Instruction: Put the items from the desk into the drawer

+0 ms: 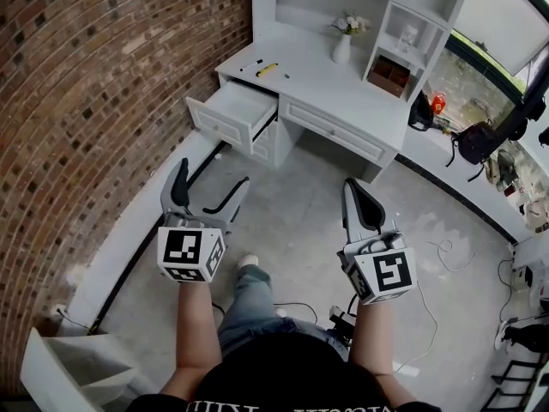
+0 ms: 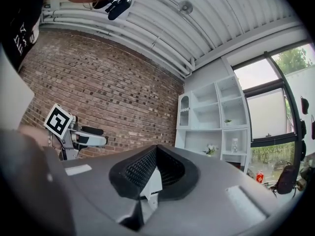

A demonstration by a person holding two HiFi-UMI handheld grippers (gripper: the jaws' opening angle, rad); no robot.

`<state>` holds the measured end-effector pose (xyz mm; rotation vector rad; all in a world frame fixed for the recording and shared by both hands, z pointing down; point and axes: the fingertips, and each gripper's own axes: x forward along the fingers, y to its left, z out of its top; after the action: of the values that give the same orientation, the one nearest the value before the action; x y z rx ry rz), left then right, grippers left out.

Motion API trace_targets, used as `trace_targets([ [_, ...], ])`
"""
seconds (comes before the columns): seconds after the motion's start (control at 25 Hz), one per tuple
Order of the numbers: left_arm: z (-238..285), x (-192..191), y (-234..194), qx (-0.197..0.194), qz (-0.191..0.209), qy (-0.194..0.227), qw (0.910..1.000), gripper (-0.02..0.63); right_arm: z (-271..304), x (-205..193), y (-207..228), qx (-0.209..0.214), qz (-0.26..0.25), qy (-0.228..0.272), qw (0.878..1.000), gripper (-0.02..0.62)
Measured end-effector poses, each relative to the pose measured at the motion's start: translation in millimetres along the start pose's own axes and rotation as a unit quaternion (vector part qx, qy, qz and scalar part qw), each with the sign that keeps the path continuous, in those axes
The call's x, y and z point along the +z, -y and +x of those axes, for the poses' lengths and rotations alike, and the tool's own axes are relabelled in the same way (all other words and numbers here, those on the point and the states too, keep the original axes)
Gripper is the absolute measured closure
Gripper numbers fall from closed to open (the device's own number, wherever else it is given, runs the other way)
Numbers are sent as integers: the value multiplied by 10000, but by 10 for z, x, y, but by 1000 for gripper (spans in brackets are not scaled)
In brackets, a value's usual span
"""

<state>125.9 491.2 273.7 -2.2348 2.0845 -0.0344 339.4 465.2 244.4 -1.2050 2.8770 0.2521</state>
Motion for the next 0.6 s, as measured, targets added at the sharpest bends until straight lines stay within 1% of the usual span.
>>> trace_targets([
  [0.08,91,-12,-37,8,154,-14,9999,105,104,-51,46,3,18,-21,10000,603],
  [0.16,222,-47,-124,11,221,-69,9997,127,255,-106,109,-30,35,-46,10000,603],
  [0.36,672,-131,-539,72,233,-83,9997,155,808,-216,233,-46,-16,-170,9998,603],
  [0.44,917,-163,-722,79,168,-73,9998,158,1081,-247,299,-33,-38,-240,9997,603],
  [0.6,1435,-243,-1131,93,76,-99,9999,158,1713,-281,454,-146,-2,-309,9994,603],
])
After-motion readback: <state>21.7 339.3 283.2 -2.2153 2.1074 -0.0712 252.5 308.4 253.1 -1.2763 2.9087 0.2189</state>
